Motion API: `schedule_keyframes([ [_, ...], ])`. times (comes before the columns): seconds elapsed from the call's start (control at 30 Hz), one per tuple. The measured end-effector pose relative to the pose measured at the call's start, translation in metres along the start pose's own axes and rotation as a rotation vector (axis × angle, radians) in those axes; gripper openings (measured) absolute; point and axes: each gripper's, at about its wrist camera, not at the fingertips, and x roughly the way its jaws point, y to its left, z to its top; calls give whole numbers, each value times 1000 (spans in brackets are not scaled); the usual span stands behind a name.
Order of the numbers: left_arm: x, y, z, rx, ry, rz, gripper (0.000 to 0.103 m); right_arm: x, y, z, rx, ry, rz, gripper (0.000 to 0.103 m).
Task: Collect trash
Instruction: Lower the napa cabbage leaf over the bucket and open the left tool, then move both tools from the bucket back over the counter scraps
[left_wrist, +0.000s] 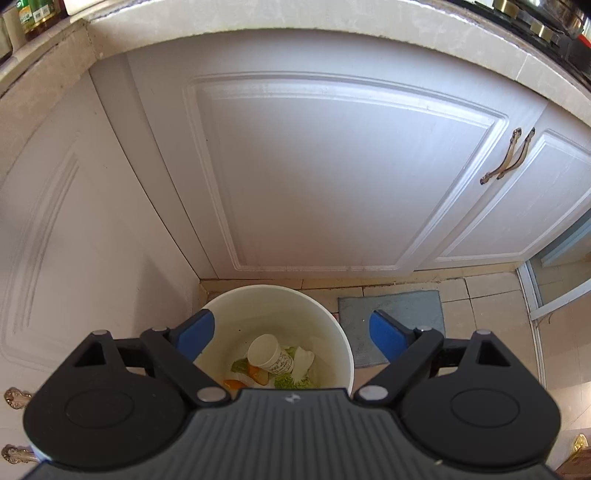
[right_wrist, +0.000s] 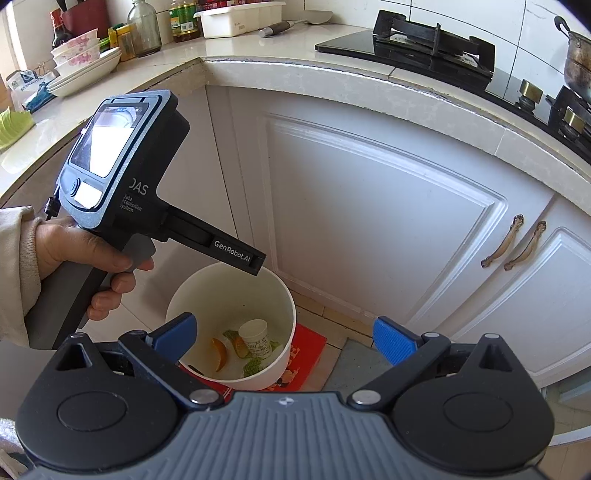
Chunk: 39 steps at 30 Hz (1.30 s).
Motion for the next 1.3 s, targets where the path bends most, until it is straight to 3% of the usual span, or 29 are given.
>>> schedule_keyframes([
  [0.57,-58,9,-10,0,-30,-19,91,-10,15,11,-37,-7,-10,103],
  [0.97,-126,22,-16,31,-127,-27,91,-30,24,23,-78,-13,-53,103],
  [1.3,-194,47,-25,3,-219,0,91,-47,40,44,-110,-64,-22,103],
])
